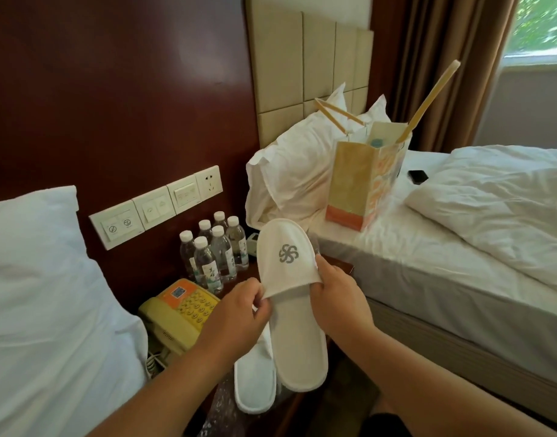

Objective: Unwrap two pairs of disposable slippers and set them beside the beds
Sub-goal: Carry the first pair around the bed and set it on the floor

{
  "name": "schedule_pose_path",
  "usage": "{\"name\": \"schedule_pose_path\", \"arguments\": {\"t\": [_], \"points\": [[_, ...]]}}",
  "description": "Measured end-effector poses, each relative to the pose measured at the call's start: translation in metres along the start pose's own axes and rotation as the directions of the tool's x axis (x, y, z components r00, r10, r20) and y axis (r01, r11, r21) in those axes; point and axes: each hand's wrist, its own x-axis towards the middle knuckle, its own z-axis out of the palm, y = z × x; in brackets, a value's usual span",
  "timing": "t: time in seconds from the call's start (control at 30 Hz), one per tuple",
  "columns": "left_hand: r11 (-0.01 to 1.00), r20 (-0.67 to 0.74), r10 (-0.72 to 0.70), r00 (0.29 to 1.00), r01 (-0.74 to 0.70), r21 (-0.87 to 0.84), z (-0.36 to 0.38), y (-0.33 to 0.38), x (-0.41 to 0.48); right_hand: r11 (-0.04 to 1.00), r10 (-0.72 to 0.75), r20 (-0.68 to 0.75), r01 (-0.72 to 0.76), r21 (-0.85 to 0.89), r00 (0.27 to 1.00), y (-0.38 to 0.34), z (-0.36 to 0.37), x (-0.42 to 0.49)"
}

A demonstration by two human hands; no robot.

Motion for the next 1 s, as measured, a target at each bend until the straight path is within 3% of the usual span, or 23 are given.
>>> {"name": "schedule_pose_path", "arguments": {"t": [0.13, 0.23, 0.33, 0.4, 0.47, 0.5, 0.53, 0.57, 0.6, 0.63, 0.7, 0.77, 0.8, 0.87, 1.0], "points": [[0.995, -0.043, 0.057, 0.997, -0.06, -0.075, 0.012, 0.024, 0.004, 0.954, 0.167, 0.009, -0.164, 0.252, 0.986, 0.002, -0.003, -0.01], [0.993, -0.053, 0.07, 0.996, -0.074, -0.087, 0.011, 0.026, 0.009, 0.924, 0.213, -0.032, -0.191, 0.332, 0.976, 0.014, -0.018, -0.007], [0.996, 0.026, 0.029, 0.999, -0.027, -0.083, 0.008, 0.015, 0.009, 0.916, 0.199, -0.056, -0.165, 0.366, 0.978, 0.026, -0.03, -0.008], [0.991, 0.095, -0.088, 0.992, 0.097, -0.092, 0.01, 0.003, 0.008, 0.91, 0.211, -0.075, -0.168, 0.38, 0.975, 0.031, -0.036, -0.009], [0.93, 0.205, -0.342, 0.917, 0.362, -0.066, 0.016, -0.011, 0.005, 0.91, 0.218, -0.103, -0.164, 0.381, 0.97, 0.038, -0.041, -0.011], [0.833, 0.314, -0.508, 0.802, 0.551, -0.059, 0.02, -0.017, 0.001, 0.905, 0.226, -0.107, -0.168, 0.39, 0.968, 0.042, -0.044, -0.011], [0.674, 0.452, -0.635, 0.626, 0.735, -0.071, 0.025, -0.02, -0.005, 0.898, 0.237, -0.106, -0.176, 0.404, 0.966, 0.045, -0.047, -0.011], [0.479, 0.592, -0.674, 0.441, 0.872, -0.104, 0.031, -0.021, -0.014, 0.894, 0.247, -0.104, -0.185, 0.408, 0.963, 0.048, -0.049, -0.012], [0.311, 0.689, -0.65, 0.321, 0.94, -0.144, 0.039, -0.021, -0.022, 0.895, 0.252, -0.104, -0.19, 0.404, 0.962, 0.052, -0.05, -0.012], [0.179, 0.733, -0.627, 0.264, 0.965, -0.194, 0.046, -0.022, -0.028, 0.898, 0.253, -0.1, -0.195, 0.395, 0.962, 0.056, -0.05, -0.014], [-0.103, 0.754, -0.616, 0.228, 0.926, -0.364, 0.06, -0.022, -0.03, 0.898, 0.262, -0.086, -0.21, 0.386, 0.961, 0.06, -0.05, -0.017], [-0.403, 0.75, -0.634, 0.188, 0.748, -0.527, 0.072, -0.021, -0.025, 0.894, 0.276, -0.074, -0.227, 0.385, 0.958, 0.064, -0.049, -0.018], [-0.504, 0.746, -0.644, 0.17, 0.64, -0.581, 0.076, -0.02, -0.022, 0.894, 0.282, -0.07, -0.236, 0.382, 0.957, 0.066, -0.048, -0.018], [-0.608, 0.741, -0.653, 0.156, 0.475, -0.636, 0.084, -0.019, -0.017, 0.898, 0.288, -0.074, -0.242, 0.368, 0.955, 0.07, -0.047, -0.017], [-0.68, 0.744, -0.654, 0.137, 0.325, -0.658, 0.091, -0.02, -0.008, 0.895, 0.295, -0.07, -0.25, 0.37, 0.953, 0.076, -0.046, -0.015]]}}
